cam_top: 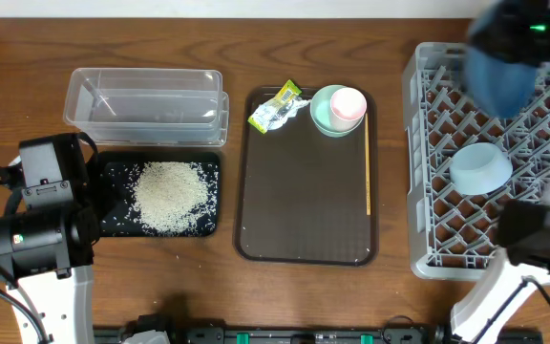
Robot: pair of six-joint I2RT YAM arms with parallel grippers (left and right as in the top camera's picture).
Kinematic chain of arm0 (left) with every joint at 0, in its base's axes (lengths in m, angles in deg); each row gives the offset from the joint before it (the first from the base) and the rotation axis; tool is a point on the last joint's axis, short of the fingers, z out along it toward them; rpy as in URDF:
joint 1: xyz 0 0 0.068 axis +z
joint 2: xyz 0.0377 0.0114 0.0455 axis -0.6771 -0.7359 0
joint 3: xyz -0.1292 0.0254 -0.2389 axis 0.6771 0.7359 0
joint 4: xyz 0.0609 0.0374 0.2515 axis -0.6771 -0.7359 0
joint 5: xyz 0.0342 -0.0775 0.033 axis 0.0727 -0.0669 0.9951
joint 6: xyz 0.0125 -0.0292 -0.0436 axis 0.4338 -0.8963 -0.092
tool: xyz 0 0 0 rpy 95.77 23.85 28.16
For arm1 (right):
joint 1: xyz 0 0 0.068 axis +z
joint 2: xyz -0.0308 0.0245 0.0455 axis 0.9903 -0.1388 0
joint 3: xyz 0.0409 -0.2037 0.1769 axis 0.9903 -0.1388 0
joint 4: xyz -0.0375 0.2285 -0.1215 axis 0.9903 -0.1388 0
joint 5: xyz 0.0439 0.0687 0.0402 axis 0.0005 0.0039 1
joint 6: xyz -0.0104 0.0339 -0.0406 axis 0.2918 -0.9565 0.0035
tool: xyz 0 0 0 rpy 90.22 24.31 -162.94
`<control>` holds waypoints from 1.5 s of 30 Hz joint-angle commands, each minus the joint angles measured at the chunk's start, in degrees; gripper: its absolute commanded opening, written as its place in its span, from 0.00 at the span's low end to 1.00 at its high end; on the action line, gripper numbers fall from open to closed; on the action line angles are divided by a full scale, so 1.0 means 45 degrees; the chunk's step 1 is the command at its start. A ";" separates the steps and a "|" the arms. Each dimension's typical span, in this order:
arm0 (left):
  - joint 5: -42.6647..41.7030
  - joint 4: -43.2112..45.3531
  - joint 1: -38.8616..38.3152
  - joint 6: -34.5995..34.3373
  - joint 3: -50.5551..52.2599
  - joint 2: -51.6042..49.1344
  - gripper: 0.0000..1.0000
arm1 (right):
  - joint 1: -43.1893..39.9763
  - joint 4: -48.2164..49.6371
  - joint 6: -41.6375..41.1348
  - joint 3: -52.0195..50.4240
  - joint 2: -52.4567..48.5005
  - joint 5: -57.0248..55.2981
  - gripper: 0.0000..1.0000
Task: Sort waste into correct bins and load items into the dishwasher rack
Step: 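Lift the blue plate with the right gripper over the dish rack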
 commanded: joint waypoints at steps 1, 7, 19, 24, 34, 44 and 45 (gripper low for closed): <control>0.0078 -0.0049 0.0053 0.0024 -0.0019 -0.0049 0.90 | -0.1423 0.0248 0.1554 -0.0559 0.0398 0.4187 0.01; 0.0078 -0.0049 0.0053 0.0024 -0.0019 -0.0049 0.91 | -0.3395 0.1253 0.3230 -0.2681 0.0398 0.7873 0.01; 0.0078 -0.0049 0.0053 0.0024 -0.0019 -0.0049 0.91 | -0.4896 0.4459 0.3147 -0.6465 0.0393 1.0632 0.01; 0.0078 -0.0049 0.0053 0.0024 -0.0019 -0.0049 0.91 | -0.5367 0.3925 0.2501 -0.6659 0.0398 0.8621 0.01; 0.0078 -0.0049 0.0053 0.0024 -0.0019 -0.0049 0.90 | -0.6096 0.2890 0.2317 -0.6649 0.0461 0.6931 0.08; 0.0078 -0.0049 0.0058 0.0024 -0.0019 -0.0049 0.90 | -0.7427 0.2565 -0.0209 -0.6606 0.2152 0.1724 0.24; 0.0078 -0.0049 0.0058 0.0024 -0.0019 -0.0049 0.91 | -0.7597 0.2521 -0.0369 -0.6606 0.2433 0.1321 0.30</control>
